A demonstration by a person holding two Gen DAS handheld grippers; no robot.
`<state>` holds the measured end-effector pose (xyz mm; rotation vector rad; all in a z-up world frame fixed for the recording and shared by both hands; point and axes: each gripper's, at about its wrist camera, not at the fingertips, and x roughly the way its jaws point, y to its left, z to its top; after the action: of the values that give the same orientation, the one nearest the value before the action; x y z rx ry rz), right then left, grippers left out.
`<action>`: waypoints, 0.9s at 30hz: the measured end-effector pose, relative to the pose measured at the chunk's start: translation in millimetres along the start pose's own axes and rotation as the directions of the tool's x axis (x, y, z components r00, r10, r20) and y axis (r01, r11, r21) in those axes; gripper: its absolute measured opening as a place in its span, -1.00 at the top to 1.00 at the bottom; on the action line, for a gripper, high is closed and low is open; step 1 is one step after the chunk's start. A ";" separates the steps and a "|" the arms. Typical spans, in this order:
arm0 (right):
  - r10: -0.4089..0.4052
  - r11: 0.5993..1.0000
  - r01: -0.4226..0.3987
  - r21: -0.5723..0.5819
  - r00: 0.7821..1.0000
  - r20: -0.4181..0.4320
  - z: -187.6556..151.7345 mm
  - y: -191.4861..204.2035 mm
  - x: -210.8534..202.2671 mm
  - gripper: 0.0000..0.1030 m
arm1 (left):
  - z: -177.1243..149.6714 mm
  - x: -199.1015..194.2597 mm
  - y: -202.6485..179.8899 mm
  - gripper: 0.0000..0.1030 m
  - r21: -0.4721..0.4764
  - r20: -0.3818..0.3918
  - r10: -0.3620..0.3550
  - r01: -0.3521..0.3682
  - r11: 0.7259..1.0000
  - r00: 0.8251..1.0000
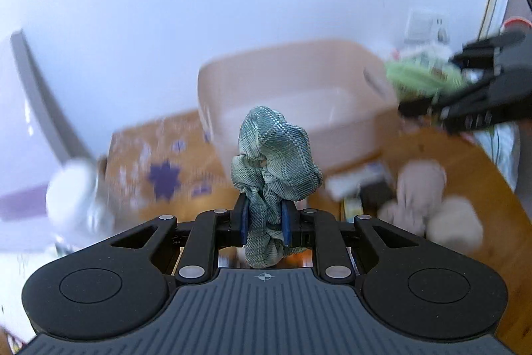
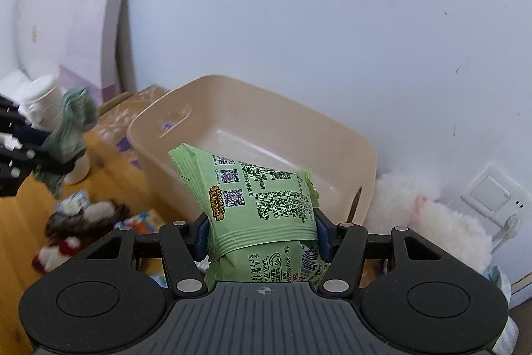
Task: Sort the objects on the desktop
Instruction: 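Carry both items to the beige basket and open both tools to drop them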
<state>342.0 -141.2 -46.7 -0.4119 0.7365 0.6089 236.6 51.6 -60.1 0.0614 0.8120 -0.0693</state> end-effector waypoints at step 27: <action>-0.097 0.986 0.107 0.128 0.992 -0.087 33.0 -19.9 132.0 -0.15 | 82.3 174.8 -15.3 0.60 0.018 -0.198 0.049 -0.046 0.999 0.979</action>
<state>448.1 -89.8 -117.5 -0.3504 0.8227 0.4460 414.6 23.0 -131.1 0.1013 1.0089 -0.0232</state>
